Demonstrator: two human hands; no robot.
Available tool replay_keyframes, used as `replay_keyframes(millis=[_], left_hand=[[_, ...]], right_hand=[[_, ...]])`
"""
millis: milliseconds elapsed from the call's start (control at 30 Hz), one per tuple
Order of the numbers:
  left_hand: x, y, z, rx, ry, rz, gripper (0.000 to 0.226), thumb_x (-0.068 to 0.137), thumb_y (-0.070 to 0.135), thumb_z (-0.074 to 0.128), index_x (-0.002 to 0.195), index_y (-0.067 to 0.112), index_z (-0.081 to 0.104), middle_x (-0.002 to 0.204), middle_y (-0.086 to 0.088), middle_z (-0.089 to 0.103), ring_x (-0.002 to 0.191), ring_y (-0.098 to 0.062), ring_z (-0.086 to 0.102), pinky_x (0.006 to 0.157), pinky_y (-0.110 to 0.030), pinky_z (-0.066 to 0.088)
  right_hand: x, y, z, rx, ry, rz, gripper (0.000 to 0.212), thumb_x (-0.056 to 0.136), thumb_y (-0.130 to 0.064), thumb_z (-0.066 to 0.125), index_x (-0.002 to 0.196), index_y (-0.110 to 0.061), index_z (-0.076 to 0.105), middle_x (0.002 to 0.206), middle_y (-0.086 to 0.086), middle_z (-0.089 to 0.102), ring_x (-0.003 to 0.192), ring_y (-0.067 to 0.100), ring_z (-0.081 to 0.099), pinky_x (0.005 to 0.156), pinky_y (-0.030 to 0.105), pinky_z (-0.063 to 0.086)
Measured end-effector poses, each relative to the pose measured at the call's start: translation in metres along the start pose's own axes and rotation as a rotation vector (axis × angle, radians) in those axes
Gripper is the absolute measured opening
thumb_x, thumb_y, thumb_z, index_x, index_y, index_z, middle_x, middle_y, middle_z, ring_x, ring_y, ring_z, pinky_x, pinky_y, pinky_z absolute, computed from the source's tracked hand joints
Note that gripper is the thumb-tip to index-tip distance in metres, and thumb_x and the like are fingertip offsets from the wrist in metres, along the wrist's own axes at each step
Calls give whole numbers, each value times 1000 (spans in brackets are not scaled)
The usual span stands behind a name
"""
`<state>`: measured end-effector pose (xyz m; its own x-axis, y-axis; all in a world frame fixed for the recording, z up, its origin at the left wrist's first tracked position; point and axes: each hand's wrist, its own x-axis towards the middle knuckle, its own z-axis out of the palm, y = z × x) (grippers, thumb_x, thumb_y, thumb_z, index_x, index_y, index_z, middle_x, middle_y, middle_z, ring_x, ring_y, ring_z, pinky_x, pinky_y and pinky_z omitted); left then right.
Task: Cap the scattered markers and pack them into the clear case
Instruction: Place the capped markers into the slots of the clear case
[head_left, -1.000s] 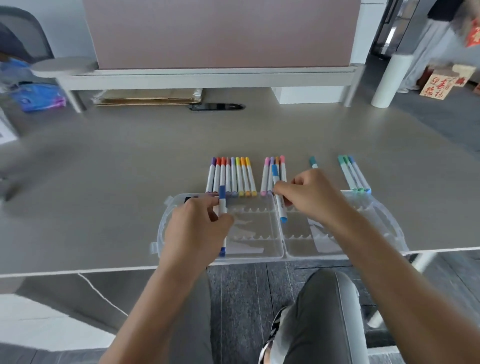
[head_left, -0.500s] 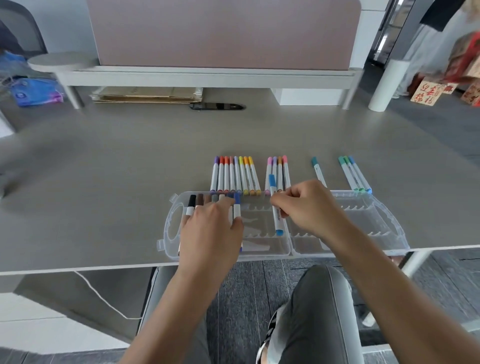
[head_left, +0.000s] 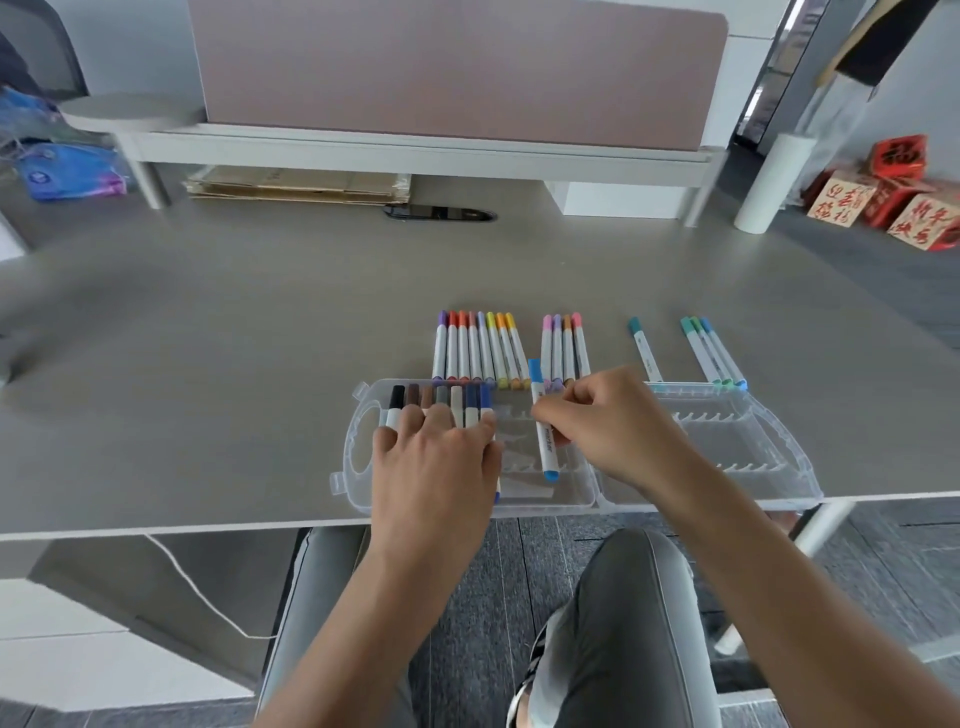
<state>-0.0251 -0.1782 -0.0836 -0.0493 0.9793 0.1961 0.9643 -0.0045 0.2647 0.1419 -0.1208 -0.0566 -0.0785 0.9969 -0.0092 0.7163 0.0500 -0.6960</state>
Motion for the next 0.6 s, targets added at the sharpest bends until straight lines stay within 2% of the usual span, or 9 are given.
replay_keyframes(millis=[100, 167, 233, 300, 367, 433, 600], left_hand=[[1, -5, -1, -94, 20, 27, 36, 106, 39, 37, 132, 37, 63, 102, 5, 60, 106, -22, 50, 91, -37, 39], [0, -11, -1, -229, 74, 29, 30, 105, 32, 43, 119, 28, 70, 99, 6, 63, 99, -21, 55, 88, -39, 43], [-3, -16, -4, -361, 159, 6, 25, 101, 27, 51, 114, 24, 72, 95, 7, 66, 90, -21, 59, 84, -42, 49], [-8, -22, -8, -411, 201, -11, 22, 99, 27, 54, 110, 24, 73, 90, 9, 66, 84, -18, 58, 81, -42, 50], [-12, -27, -10, -432, 209, -16, 20, 99, 28, 55, 107, 24, 73, 83, 12, 63, 79, -16, 57, 80, -42, 50], [-14, -29, -13, -468, 206, -21, 20, 99, 29, 56, 106, 23, 74, 81, 12, 62, 78, -15, 58, 80, -43, 52], [-16, -27, -15, -506, 162, -33, 19, 99, 29, 56, 104, 25, 74, 81, 14, 60, 75, -5, 56, 79, -39, 51]], right_hand=[[-3, -6, 5, -66, -20, 10, 40, 89, -31, 70, 60, -4, 70, 62, 9, 72, 49, 8, 57, 57, 23, 44], [-4, -11, 10, -105, -30, 1, 42, 90, -34, 70, 56, -9, 69, 55, 2, 69, 52, 11, 63, 62, 28, 53], [-3, -15, 15, -133, -66, -17, 42, 89, -36, 70, 59, -7, 72, 55, 0, 69, 64, 21, 72, 81, 38, 61], [-3, -20, 20, -170, -90, -36, 45, 89, -38, 69, 57, -7, 69, 43, -5, 59, 67, 29, 73, 93, 45, 59], [-2, -23, 24, -224, -90, -31, 45, 89, -40, 69, 58, -7, 70, 43, -2, 58, 67, 31, 72, 87, 45, 61], [-2, -24, 24, -259, -93, -14, 42, 92, -42, 70, 68, -8, 76, 60, 7, 70, 68, 31, 72, 76, 44, 62], [-2, -22, 20, -219, -114, -11, 33, 96, -38, 71, 72, -16, 78, 63, 0, 73, 64, 21, 73, 76, 44, 63]])
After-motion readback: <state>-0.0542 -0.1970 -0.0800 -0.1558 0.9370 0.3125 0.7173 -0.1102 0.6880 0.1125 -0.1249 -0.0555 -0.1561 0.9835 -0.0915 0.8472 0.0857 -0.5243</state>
